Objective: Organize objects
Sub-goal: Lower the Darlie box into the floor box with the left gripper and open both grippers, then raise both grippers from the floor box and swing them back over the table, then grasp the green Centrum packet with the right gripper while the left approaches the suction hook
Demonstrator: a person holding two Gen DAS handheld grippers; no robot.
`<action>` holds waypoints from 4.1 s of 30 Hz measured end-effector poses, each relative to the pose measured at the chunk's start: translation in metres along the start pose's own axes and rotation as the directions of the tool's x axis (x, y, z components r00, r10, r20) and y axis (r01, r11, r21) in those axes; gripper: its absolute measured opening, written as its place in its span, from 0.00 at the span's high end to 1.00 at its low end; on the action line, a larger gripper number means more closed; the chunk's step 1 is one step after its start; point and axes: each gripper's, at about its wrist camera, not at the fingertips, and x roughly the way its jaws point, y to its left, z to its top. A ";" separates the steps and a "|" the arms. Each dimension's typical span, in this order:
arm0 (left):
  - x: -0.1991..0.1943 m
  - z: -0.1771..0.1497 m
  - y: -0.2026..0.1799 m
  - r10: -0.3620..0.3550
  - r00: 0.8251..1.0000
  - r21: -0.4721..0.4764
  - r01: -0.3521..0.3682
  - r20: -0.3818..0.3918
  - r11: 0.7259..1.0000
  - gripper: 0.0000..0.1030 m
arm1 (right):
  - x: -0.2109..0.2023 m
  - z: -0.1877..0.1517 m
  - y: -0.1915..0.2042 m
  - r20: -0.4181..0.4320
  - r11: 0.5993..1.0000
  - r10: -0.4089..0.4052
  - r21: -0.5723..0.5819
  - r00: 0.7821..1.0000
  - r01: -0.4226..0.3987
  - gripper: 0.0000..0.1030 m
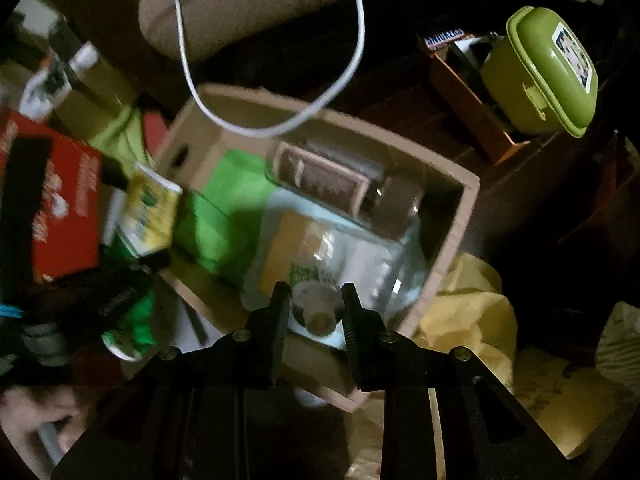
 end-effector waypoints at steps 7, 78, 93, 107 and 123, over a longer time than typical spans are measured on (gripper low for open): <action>0.008 0.002 0.002 -0.033 0.999 -0.014 0.033 -0.013 0.999 0.94 | -0.012 0.008 0.005 0.056 1.000 -0.013 -0.012 0.998 0.013 0.76; -0.332 -0.112 -0.009 -0.429 0.882 0.493 0.289 0.197 0.821 0.31 | -0.202 0.001 -0.041 0.342 0.972 -0.125 0.230 0.932 0.046 0.36; -0.414 -0.136 0.245 0.029 0.804 0.121 -0.125 0.594 0.985 0.14 | -0.324 -0.014 0.262 0.387 0.902 0.315 -0.407 0.867 -0.146 0.18; -0.352 -0.143 0.420 0.159 0.811 -0.449 0.139 0.564 0.883 0.13 | -0.215 -0.015 0.483 0.307 0.747 0.335 -0.663 0.891 -0.052 0.17; -0.345 -0.156 0.453 0.284 0.803 -0.605 0.116 0.524 0.787 0.13 | -0.148 -0.035 0.547 0.176 0.625 0.262 -0.780 0.949 -0.028 0.27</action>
